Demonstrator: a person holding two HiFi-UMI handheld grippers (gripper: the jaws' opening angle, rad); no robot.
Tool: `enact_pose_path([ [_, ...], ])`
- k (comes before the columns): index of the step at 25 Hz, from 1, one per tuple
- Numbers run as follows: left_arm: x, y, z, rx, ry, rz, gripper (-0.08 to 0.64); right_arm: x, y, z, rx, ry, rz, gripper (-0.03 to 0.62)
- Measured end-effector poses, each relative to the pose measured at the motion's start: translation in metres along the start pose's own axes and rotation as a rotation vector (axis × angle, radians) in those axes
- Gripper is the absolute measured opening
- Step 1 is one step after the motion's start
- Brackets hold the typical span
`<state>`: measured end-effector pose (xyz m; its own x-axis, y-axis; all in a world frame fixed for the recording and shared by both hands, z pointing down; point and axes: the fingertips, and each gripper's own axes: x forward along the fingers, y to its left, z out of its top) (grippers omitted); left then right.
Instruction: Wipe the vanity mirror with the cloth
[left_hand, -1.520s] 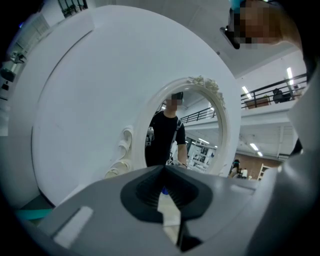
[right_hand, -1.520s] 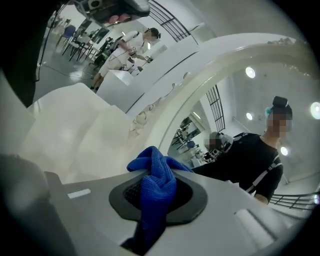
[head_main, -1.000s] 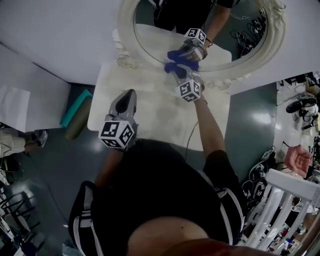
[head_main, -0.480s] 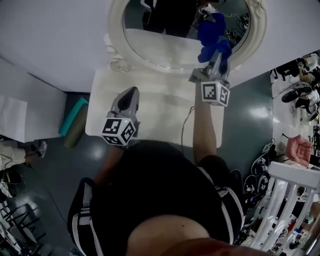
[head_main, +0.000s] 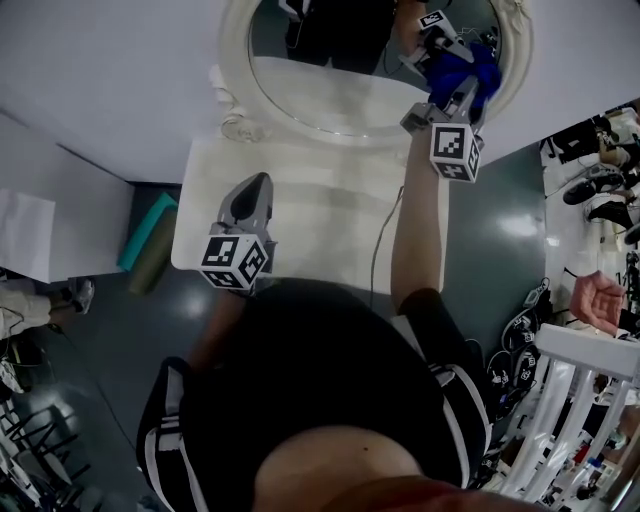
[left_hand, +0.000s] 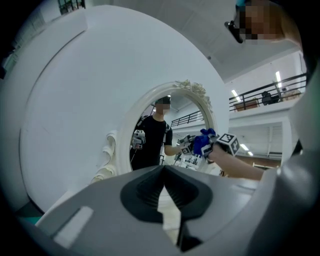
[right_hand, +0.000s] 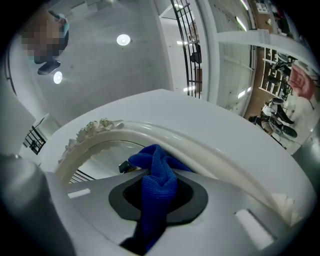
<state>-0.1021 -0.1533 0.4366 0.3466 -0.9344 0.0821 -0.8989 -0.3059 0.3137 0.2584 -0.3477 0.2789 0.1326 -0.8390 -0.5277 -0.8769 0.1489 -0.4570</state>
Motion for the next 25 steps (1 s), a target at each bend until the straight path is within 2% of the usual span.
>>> enact_pose_path([
  [4, 0.001, 0.005, 0.0, -0.007, -0.004, 0.015, 0.008, 0.018, 0.029, 0.021, -0.064, -0.023, 0.057, 0.049],
  [8, 0.0, 0.008, 0.0, -0.018, -0.012, 0.028, 0.008, 0.042, 0.079, 0.044, -0.24, -0.028, 0.163, 0.049],
  [13, 0.003, 0.014, -0.006, -0.039, -0.001, 0.045, 0.008, 0.055, 0.118, 0.052, -0.474, -0.009, 0.274, 0.049],
  [22, 0.013, 0.017, -0.007, -0.047, 0.004, 0.043, 0.009, 0.057, 0.203, 0.031, -0.868, 0.043, 0.548, 0.049],
  [25, 0.017, 0.015, -0.005, -0.04, 0.004, 0.035, 0.008, 0.047, 0.218, 0.013, -1.055, 0.022, 0.653, 0.049],
])
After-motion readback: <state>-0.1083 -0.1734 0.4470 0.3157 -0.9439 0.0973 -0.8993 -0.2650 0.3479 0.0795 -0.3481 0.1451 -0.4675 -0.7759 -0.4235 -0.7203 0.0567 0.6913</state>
